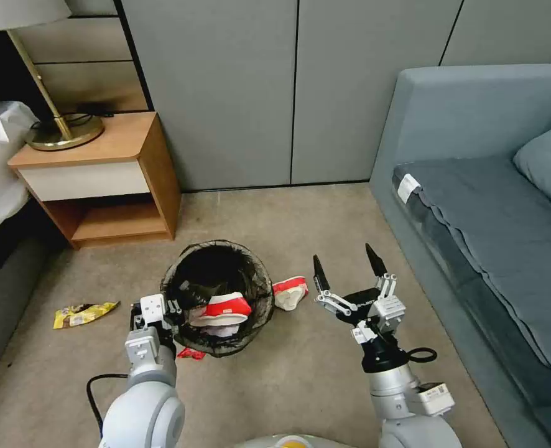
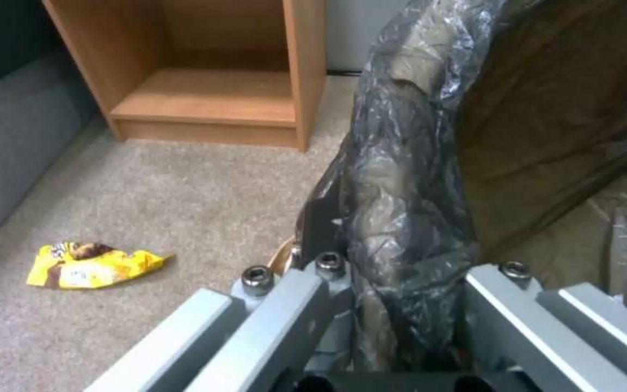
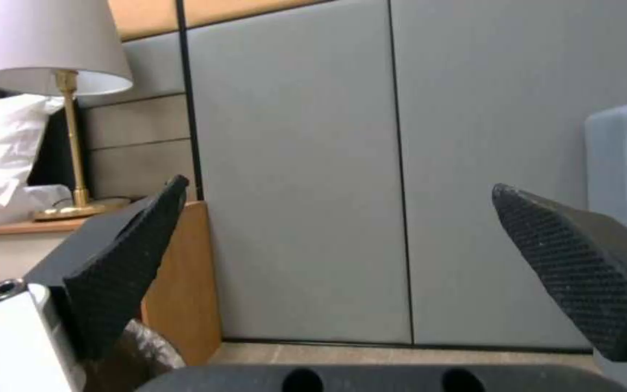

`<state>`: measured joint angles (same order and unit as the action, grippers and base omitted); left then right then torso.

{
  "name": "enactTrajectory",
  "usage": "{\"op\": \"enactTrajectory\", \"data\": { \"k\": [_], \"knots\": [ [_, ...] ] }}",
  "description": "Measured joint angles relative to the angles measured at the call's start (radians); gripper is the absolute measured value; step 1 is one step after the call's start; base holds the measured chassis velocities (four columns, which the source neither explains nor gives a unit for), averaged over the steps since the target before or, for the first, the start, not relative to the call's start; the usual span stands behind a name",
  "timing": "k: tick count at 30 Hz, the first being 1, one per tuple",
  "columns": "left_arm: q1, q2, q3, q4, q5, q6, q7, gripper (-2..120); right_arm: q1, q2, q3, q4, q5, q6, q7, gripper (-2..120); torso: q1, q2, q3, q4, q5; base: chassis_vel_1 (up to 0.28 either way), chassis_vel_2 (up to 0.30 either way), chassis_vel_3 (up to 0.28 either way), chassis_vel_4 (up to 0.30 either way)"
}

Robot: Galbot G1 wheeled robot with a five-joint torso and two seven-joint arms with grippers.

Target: Pick up the trash bin, then pick up the garbage from the floor and place it into the trash bin.

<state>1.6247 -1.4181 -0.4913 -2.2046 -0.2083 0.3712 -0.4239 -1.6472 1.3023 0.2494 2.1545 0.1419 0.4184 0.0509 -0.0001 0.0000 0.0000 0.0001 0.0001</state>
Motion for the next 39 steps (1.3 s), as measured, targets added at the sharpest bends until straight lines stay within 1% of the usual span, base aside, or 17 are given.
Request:
{"op": "enactTrajectory", "data": {
  "k": [9,13,16,18,20,21,23,25,26,28,29,32,33,35,36,38,39],
  "knots": [
    [0.001,-0.007,0.006,-0.008,0.001,0.002,-0.001,0,0.005,-0.001,-0.014,-0.002,0.037,-0.02,0.001,100,0.0,0.0,0.0,-0.0001,-0.0001,0.0,0.0,0.0,0.0],
    [-0.001,-0.005,0.007,-0.008,0.001,0.002,-0.002,0,0.027,-0.017,-0.01,-0.02,0.037,-0.027,-0.03,100,0.0,0.0,0.0,-0.0002,-0.0002,0.0,0.0,0.0,0.0],
    [-0.001,-0.004,0.006,-0.011,0.001,0.003,-0.002,0,0.086,-0.058,0.004,-0.103,0.033,-0.039,-0.1,100,0.0,0.0,0.0,-0.0002,0.0,0.0,0.0,0.0,0.0],
    [-0.001,-0.004,0.006,-0.012,0.001,0.003,-0.002,0,0.096,-0.065,0.006,-0.12,0.031,-0.039,-0.116,100,0.0,0.0,0.0,-0.0001,0.0,0.0,0.0,0.0,0.0],
    [0.004,-0.003,0.006,-0.02,0.001,0.003,-0.003,0,0.165,-0.104,0.016,-0.238,0.015,-0.039,-0.233,100,0.0,0.0,0.0,-0.0001,0.0001,0.0,0.0,0.0,0.0],
    [0.004,-0.003,0.006,-0.02,0.001,0.003,-0.003,0,0.165,-0.104,0.016,-0.238,0.015,-0.039,-0.233,100,0.0,0.0,0.0,-0.0001,0.0001,0.0,0.0,0.0,0.0],
    [0.007,-0.002,0.006,-0.025,0.001,0.003,-0.003,0,0.233,-0.125,0.009,-0.338,-0.012,-0.03,-0.315,100,0.0,0.0,0.0,0.0,0.0,0.0,0.0,0.0,0.0],
    [0.008,-0.002,0.006,-0.025,0.002,0.003,-0.003,0,0.248,-0.128,0.004,-0.36,-0.019,-0.026,-0.328,100,0.0,0.0,0.0,0.0,0.0,0.0,0.0,0.0,0.0],
    [0.01,-0.002,0.006,-0.026,0.003,0.003,-0.003,0,0.298,-0.139,-0.014,-0.441,-0.044,-0.014,-0.374,100,0.0,0.0,0.0,-0.0001,0.0,0.0,0.0,0.0,0.0],
    [0.011,-0.004,0.007,-0.027,0.006,0.003,-0.003,0,0.365,-0.143,-0.038,-0.542,-0.079,0.003,-0.434,100,0.0,0.0,0.0,-0.0002,0.0001,0.0,0.0,0.0,0.0],
    [0.011,-0.004,0.007,-0.027,0.006,0.003,-0.003,0,0.365,-0.143,-0.038,-0.542,-0.079,0.003,-0.434,100,0.0,0.0,0.0,-0.0002,0.0001,0.0,0.0,0.0,0.0],
    [0.014,-0.008,0.009,-0.027,0.014,0.004,-0.003,0,0.503,-0.119,-0.072,-0.719,-0.151,0.049,-0.529,100,0.0,0.0,0.0,0.0001,0.0003,0.0,0.0,0.0,0.0],
    [0.014,-0.008,0.009,-0.027,0.014,0.004,-0.003,0,0.503,-0.119,-0.072,-0.719,-0.151,0.049,-0.529,100,0.0,0.0,0.0,0.0001,0.0003,0.0,0.0,0.0,0.0],
    [0.016,-0.01,0.009,-0.027,0.018,0.004,-0.003,0,0.567,-0.101,-0.083,-0.803,-0.182,0.065,-0.579,100,0.0,0.0,0.0,0.0002,-0.0003,0.0,0.0,0.0,0.0],
    [0.016,-0.013,0.01,-0.023,0.02,0.004,-0.003,0,0.609,-0.086,-0.09,-0.869,-0.203,0.072,-0.629,100,0.0,0.0,0.0,0.0002,0.0,0.0,0.0,0.0,0.0],
    [0.016,-0.014,0.01,-0.021,0.021,0.004,-0.003,0,0.622,-0.081,-0.092,-0.891,-0.212,0.076,-0.643,100,0.0,0.0,0.0,0.0001,0.0,0.0,0.0,0.0,0.0],
    [0.014,-0.018,0.011,-0.013,0.023,0.004,-0.003,0,0.667,-0.062,-0.095,-0.976,-0.253,0.102,-0.671,100,0.0,0.0,0.0,-0.0001,-0.0005,0.0,0.0,0.0,0.0]
  ]
}}
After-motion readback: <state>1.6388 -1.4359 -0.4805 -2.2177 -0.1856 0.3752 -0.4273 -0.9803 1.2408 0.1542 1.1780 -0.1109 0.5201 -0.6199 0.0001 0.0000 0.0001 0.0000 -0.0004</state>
